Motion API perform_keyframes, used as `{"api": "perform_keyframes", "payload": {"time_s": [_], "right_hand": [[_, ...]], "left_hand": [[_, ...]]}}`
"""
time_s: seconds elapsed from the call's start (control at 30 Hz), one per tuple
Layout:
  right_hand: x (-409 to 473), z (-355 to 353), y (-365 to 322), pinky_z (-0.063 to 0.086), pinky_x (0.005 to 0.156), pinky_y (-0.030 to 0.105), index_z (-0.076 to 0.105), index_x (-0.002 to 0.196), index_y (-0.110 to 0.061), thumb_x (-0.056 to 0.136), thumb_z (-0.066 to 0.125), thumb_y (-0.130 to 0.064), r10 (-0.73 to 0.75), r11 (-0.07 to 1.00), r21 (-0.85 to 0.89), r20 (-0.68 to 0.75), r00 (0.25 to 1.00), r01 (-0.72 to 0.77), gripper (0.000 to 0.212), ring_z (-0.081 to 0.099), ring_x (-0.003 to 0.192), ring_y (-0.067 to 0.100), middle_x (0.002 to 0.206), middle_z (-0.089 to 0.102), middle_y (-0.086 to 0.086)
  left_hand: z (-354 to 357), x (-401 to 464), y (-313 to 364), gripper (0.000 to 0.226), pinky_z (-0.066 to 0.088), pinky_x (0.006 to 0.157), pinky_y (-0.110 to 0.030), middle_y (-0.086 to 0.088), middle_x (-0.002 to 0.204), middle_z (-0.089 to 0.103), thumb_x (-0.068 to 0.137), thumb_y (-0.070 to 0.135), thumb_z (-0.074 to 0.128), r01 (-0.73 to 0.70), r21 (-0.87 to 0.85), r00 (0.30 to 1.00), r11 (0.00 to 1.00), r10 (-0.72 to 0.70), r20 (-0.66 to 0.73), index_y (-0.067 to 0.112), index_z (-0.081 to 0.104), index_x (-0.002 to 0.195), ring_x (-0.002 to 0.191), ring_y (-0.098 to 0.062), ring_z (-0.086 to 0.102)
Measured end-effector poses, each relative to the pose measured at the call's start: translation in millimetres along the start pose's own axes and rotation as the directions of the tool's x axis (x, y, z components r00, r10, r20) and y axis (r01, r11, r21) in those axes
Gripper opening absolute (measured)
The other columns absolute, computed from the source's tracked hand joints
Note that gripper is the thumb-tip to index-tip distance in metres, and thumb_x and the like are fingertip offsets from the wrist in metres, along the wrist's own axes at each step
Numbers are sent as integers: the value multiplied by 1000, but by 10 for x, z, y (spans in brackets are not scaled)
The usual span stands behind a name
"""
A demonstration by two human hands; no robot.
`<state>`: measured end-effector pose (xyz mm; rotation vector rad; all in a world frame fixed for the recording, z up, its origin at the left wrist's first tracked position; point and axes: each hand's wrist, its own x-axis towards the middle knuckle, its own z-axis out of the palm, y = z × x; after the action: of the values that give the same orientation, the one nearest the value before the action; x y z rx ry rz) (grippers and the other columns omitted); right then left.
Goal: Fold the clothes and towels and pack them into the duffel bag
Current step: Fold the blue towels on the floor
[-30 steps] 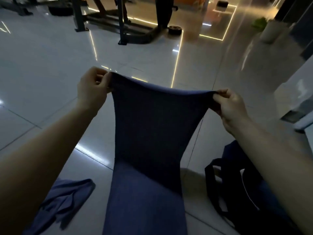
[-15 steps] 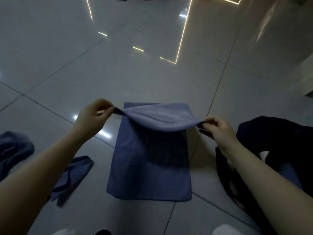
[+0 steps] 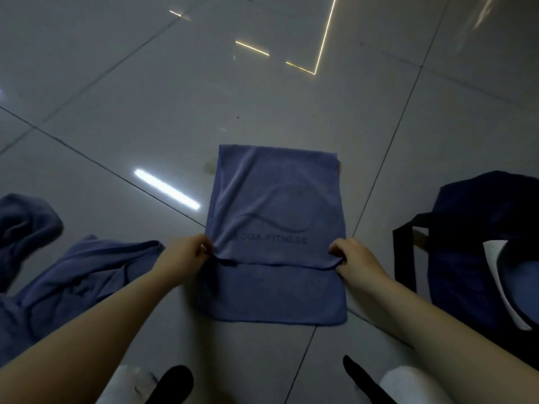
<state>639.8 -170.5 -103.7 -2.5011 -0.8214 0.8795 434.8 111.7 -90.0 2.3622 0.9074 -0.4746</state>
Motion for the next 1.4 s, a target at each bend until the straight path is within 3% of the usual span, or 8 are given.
{"api": "perform_keyframes", "payload": {"time_s": [0.13,0.3,0.43,0.6,0.8,1.13,1.27,1.4], "right_hand": [[73,55,47,32,64,18,57,93,-16,85,50,5,-10,997,-77,-39,999,7,23,45,84,17,98,50,2],[233,-8,-45,32,68,30,49,87,-20,93,46,-3,69,985,-159,-15,998,-70,18,51,89,26,106,58,12],[156,-487,-355,41,66,37,56,87,-8,95,45,-4,59,991,130,-401,914,-7,14,55,79,28,90,62,13],[-385,-810,-523,47,60,35,60,86,-6,90,52,0,-120,964,136,-541,832,227,10,58,65,25,72,60,7],[-506,-105,-87,37,60,26,57,81,-20,81,60,-2,-41,999,11,-160,986,44,19,54,75,22,82,59,3],[-432,276,169,29,65,28,55,82,-19,77,60,5,-30,998,-57,11,999,31,24,52,82,27,89,49,3],[-543,-32,-9,32,61,28,63,82,-11,78,63,2,-92,995,-44,-220,971,85,14,53,78,24,84,56,3],[-770,-293,-188,34,57,17,62,79,-5,74,66,7,-282,959,-109,-345,895,261,13,48,67,17,78,54,2]], "left_hand": [[44,-15,-4,13,45,69,-29,-7,85,64,88,4,61,49,-224,999,973,-48,11,15,63,93,75,-21,58],[-122,-99,141,13,51,50,-20,-12,76,62,94,-2,52,222,-825,968,520,-218,123,9,55,87,57,-16,62],[-551,-49,218,22,54,56,-18,-4,79,68,93,-4,49,37,-934,986,355,-165,-24,16,53,83,61,-6,68],[-790,-395,80,20,55,63,-20,3,74,72,71,17,75,-128,-904,989,409,118,-86,16,60,84,72,-9,69],[15,-575,-391,35,47,68,-14,14,71,68,84,3,69,-130,-324,988,937,151,42,35,62,74,69,2,64],[339,-480,-336,17,48,78,-30,-6,90,72,83,10,71,-173,-81,981,982,179,75,16,71,100,88,-24,67],[39,-546,-413,33,46,63,-22,12,67,63,81,16,74,-247,-147,969,958,244,-38,44,58,78,66,-7,61],[-243,-703,-452,12,46,62,-11,18,83,56,79,38,63,-416,-89,907,905,407,-108,47,58,84,79,1,57]]}}
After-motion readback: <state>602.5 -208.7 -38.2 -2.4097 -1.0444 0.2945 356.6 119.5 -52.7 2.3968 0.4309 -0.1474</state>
